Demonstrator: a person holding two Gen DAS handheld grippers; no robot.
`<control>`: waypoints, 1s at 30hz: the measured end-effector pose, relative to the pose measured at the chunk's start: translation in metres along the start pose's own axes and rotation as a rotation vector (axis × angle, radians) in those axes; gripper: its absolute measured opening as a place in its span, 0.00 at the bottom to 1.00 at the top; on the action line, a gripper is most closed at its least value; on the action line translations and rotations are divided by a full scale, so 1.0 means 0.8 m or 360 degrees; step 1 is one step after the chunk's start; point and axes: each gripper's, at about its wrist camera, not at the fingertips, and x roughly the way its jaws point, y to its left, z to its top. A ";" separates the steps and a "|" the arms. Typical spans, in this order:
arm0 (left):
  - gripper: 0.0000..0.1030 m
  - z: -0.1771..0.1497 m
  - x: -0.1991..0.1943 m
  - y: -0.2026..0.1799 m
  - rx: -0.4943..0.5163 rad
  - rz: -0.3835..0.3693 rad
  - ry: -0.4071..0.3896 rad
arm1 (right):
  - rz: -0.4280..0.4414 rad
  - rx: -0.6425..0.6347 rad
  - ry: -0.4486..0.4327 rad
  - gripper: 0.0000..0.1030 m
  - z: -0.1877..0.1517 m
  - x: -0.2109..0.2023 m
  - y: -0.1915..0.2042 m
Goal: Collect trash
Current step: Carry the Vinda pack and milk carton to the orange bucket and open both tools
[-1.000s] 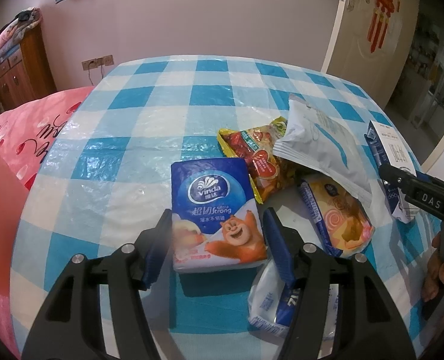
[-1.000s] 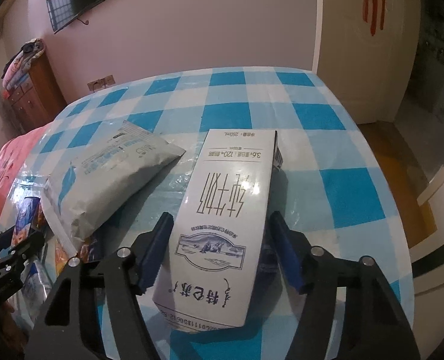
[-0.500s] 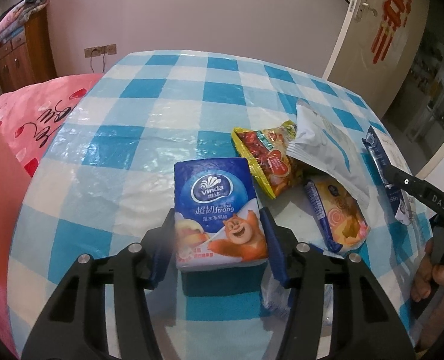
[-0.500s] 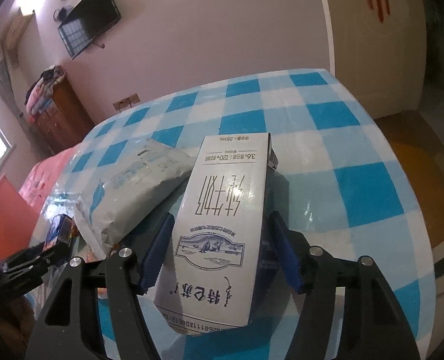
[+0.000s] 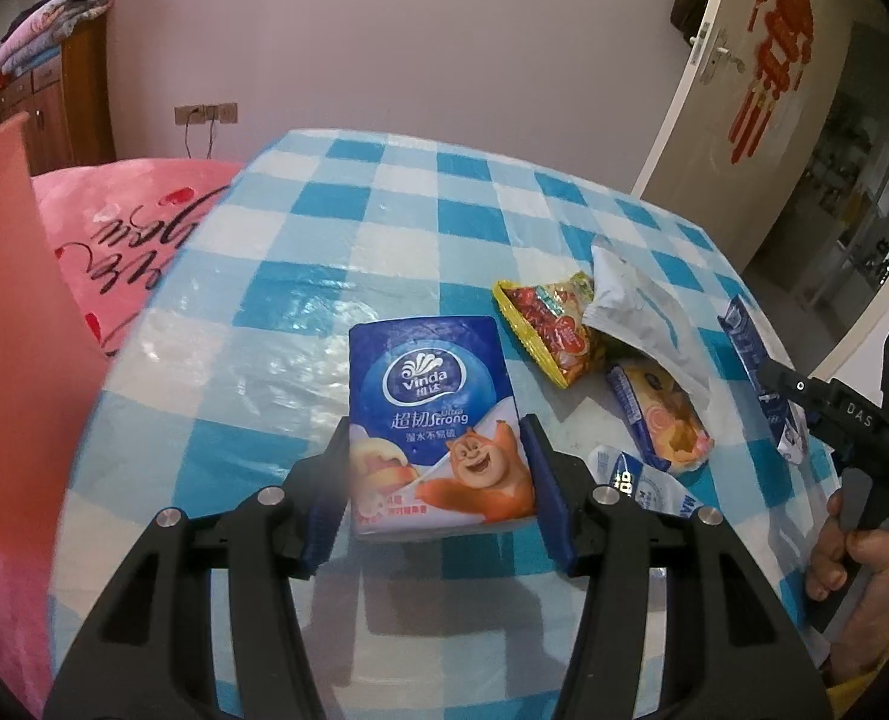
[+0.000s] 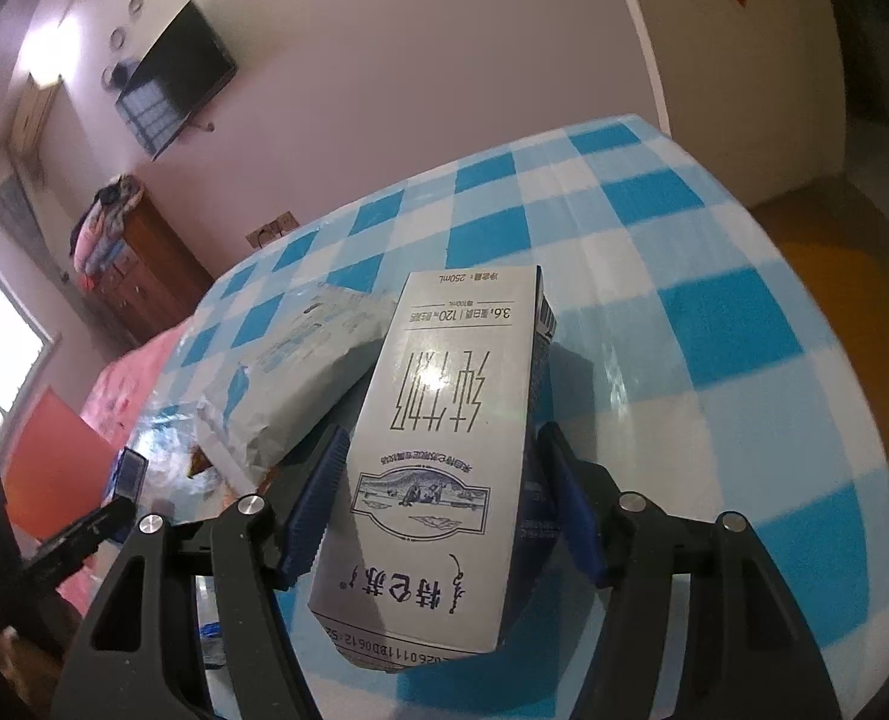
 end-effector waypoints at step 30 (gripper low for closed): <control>0.54 0.051 -0.246 0.164 -0.0288 0.0327 -0.0521 | 0.0842 -0.0573 0.0285 0.63 0.031 -0.013 0.415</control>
